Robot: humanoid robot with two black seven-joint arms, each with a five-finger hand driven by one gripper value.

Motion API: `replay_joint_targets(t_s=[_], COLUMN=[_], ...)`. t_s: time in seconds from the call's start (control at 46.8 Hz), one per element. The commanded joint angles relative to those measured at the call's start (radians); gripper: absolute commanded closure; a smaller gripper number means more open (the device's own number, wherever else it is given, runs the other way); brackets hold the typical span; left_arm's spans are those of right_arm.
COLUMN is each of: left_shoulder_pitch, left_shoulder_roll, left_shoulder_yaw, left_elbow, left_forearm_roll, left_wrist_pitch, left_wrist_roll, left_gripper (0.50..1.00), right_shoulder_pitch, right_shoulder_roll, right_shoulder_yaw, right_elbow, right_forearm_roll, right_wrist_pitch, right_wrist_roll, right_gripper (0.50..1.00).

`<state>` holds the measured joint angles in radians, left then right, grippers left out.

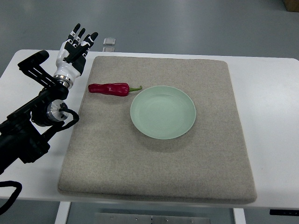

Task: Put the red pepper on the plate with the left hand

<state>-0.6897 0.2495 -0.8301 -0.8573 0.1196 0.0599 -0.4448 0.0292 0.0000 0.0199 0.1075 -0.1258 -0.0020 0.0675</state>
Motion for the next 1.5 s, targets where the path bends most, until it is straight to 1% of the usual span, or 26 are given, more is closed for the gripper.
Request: replay_joint_targets(t_s=[0.0,0.513,0.577,0.684,0.748,1.155,1.475], left_shoulder_pitch=[0.002,0.006,0.006,0.006,0.006,0.006,-0.010], left_shoulder_roll=[-0.002,-0.009,-0.009,-0.009,-0.009,-0.015,-0.006], left_shoulder_yaw=[0.000,0.003,0.005,0.003,0.005,0.012,0.048], left_elbow=[0.001,0.006,0.020,0.043,0.047,0.040,0.035], left_forearm_roll=[0.000,0.000,0.000,-0.002,-0.002,-0.002,0.018], left_wrist_pitch=[0.000,-0.003,-0.020,-0.078,-0.088,-0.080,-0.075], left_wrist_roll=[0.000,0.000,0.000,0.000,0.000,0.006,0.026], left_gripper=[0.501,0.501,0.501,0.501,0.501,0.501,0.504], right_shoulder_pitch=[0.000,0.000,0.000,0.000,0.000,0.000,0.000], right_shoulder_roll=[0.000,0.000,0.000,0.000,0.000,0.000,0.000], right_shoulder_yaw=[0.000,0.000,0.000,0.000,0.000,0.000,0.000], right_elbow=[0.000,0.000,0.000,0.000,0.000,0.000,0.000], right_forearm_roll=[0.000,0.000,0.000,0.000,0.000,0.000,0.000], right_wrist_pitch=[0.000,-0.001,-0.001,-0.001,0.000,-0.001,-0.001], right_wrist_roll=[0.000,0.000,0.000,0.000,0.000,0.000,0.000], right_gripper=[0.572,0.572,0.572,0.572,0.572,0.572,0.572])
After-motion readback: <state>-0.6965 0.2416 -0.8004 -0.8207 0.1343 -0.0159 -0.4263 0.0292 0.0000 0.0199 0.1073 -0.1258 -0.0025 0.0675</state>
